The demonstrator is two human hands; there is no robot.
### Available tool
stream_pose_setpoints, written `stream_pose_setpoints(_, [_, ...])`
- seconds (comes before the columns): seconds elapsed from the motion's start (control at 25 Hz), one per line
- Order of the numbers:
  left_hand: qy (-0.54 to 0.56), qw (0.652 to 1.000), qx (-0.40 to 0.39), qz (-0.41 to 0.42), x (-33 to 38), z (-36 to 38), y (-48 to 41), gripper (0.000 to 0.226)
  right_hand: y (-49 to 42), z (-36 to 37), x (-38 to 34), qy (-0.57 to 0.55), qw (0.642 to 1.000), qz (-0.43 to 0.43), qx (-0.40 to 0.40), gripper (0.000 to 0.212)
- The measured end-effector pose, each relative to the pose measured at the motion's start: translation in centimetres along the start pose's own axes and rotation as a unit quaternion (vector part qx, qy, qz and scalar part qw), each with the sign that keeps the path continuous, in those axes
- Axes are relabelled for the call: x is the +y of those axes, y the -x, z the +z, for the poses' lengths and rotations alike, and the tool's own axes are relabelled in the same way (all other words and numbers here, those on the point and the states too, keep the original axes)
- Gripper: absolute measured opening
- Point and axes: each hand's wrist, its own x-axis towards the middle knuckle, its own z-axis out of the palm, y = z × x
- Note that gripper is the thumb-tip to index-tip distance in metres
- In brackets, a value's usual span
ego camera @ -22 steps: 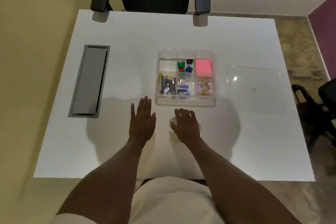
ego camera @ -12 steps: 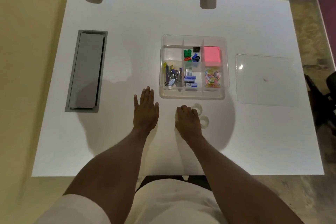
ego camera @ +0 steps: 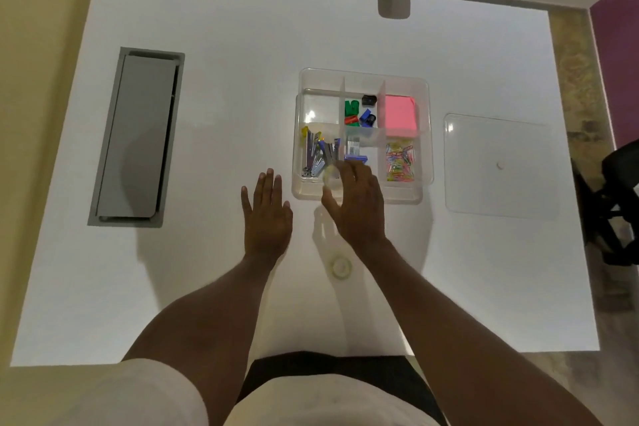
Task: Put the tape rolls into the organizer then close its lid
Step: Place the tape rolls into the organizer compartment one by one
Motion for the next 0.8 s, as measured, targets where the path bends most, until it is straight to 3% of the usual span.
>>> stream_pose_setpoints(0.28, [-0.016, 0.999, 0.029, -0.003, 0.0, 0.3, 0.1, 0.060, -14.6, 0.5, -0.6, -0.046, 0.998, 0.012, -0.036, 0.052])
stream_pose_setpoints(0.56, [-0.005, 0.999, 0.037, -0.014, 0.1, 0.5, -0.2, 0.060, -21.4, 5.2, 0.0, 0.082, 0.980, 0.004, -0.183, 0.038])
stream_pose_setpoints(0.8, [-0.016, 0.999, 0.034, -0.020, 0.0, 0.8, -0.3, 0.061, -22.1, 7.7, 0.2, 0.126, 0.979, 0.008, -0.161, 0.037])
